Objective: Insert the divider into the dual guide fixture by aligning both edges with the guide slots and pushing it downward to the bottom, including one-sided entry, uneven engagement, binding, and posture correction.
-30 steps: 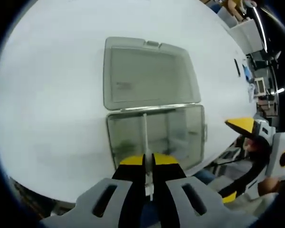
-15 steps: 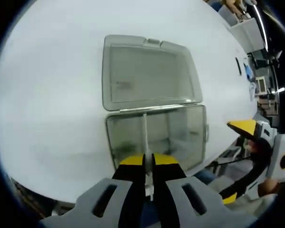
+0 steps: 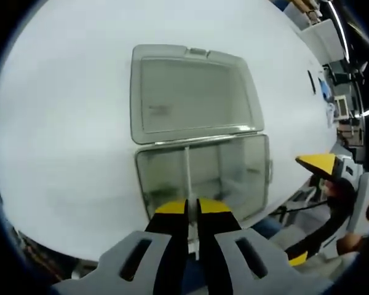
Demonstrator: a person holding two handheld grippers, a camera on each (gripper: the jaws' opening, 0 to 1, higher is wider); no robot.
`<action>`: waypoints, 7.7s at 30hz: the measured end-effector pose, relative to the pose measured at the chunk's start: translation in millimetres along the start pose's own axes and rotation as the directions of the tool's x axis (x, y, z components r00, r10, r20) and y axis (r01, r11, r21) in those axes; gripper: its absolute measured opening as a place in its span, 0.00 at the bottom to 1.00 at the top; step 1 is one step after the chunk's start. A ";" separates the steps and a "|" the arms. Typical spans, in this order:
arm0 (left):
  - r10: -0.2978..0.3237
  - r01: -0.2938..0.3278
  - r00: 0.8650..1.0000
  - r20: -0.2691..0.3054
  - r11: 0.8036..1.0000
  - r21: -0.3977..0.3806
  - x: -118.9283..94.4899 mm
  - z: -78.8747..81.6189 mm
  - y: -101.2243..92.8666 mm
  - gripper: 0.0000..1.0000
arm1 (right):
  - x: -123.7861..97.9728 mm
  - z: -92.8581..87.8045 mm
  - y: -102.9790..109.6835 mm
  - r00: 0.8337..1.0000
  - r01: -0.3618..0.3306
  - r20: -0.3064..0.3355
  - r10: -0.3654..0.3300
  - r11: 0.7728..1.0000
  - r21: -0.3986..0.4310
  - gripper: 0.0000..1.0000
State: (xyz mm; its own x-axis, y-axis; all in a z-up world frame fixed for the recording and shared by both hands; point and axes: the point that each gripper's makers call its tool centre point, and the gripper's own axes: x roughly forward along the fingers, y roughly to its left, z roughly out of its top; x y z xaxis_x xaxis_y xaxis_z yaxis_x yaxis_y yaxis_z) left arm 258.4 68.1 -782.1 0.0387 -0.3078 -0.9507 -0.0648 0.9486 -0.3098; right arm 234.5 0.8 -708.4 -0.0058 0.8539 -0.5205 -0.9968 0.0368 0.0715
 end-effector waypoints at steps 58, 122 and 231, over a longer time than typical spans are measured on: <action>0.169 -0.163 0.985 -0.041 0.979 0.121 12.5 -3.1 -4.4 0.01 | -1.5 -1.0 4.1 1.000 -0.010 -0.005 0.010 1.000 -0.008 0.71; -0.019 0.011 0.988 0.151 0.998 0.057 8.1 -8.2 -5.2 0.04 | -9.8 -6.0 16.6 1.000 0.000 -0.028 -0.001 1.000 -0.011 0.71; -0.612 0.442 0.541 0.577 0.791 0.424 -79.9 -34.0 -39.5 0.56 | -43.2 -21.4 -11.0 0.980 0.172 -0.128 -0.152 0.971 0.165 0.70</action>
State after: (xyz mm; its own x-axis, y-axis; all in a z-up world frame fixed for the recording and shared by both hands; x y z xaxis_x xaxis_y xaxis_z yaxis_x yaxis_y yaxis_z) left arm 224.0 52.8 -694.6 0.6357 -0.7045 -0.3156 0.3885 0.6453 -0.6578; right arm 244.0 -47.6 -704.9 0.1357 0.7650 -0.6295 -0.9556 0.2687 0.1206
